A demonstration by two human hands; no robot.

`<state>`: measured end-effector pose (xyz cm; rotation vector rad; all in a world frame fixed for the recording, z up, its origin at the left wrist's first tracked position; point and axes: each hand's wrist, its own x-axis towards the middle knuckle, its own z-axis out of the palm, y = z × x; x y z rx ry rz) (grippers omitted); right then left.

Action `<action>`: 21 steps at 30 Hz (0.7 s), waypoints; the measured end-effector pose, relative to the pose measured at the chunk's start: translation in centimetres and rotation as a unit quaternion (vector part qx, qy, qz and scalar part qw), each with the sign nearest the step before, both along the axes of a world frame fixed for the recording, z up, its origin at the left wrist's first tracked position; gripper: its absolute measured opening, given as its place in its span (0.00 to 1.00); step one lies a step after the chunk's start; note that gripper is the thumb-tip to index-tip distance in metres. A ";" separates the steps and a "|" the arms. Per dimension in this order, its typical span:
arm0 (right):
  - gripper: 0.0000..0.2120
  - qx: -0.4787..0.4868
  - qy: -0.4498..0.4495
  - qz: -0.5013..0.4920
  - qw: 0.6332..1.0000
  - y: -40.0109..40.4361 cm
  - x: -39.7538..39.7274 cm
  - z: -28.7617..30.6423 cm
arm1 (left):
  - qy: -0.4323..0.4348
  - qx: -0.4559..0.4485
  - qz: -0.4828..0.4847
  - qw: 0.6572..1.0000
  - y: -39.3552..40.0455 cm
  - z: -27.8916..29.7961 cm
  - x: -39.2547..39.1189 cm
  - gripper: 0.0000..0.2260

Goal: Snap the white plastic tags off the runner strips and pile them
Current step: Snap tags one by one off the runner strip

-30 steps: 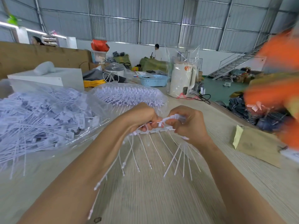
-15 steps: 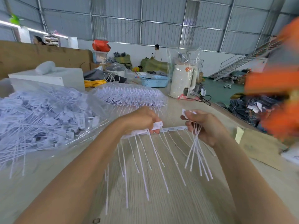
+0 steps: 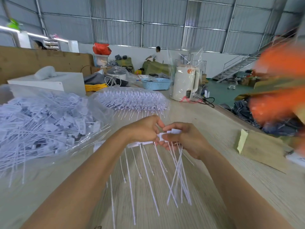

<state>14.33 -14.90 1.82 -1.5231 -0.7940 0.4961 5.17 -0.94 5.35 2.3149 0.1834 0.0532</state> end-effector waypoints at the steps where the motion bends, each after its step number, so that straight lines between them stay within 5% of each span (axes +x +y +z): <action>1: 0.09 -0.003 0.000 0.003 1.000 0.0 0.0 0.0 | 0.007 -0.002 -0.006 1.000 0.2 -0.1 0.0 0.18; 6: 0.11 0.013 -0.014 -0.026 0.999 -0.1 0.3 0.3 | -0.016 -0.048 0.016 0.999 0.8 -0.4 0.3 0.18; 11: 0.10 0.055 0.021 -0.044 0.997 -0.4 0.8 0.5 | -0.022 -0.043 0.019 0.999 1.3 -0.2 0.0 0.02; 21: 0.06 0.046 0.006 -0.054 0.997 -0.3 1.1 0.1 | -0.049 -0.028 -0.008 0.998 1.0 0.0 -0.3 0.01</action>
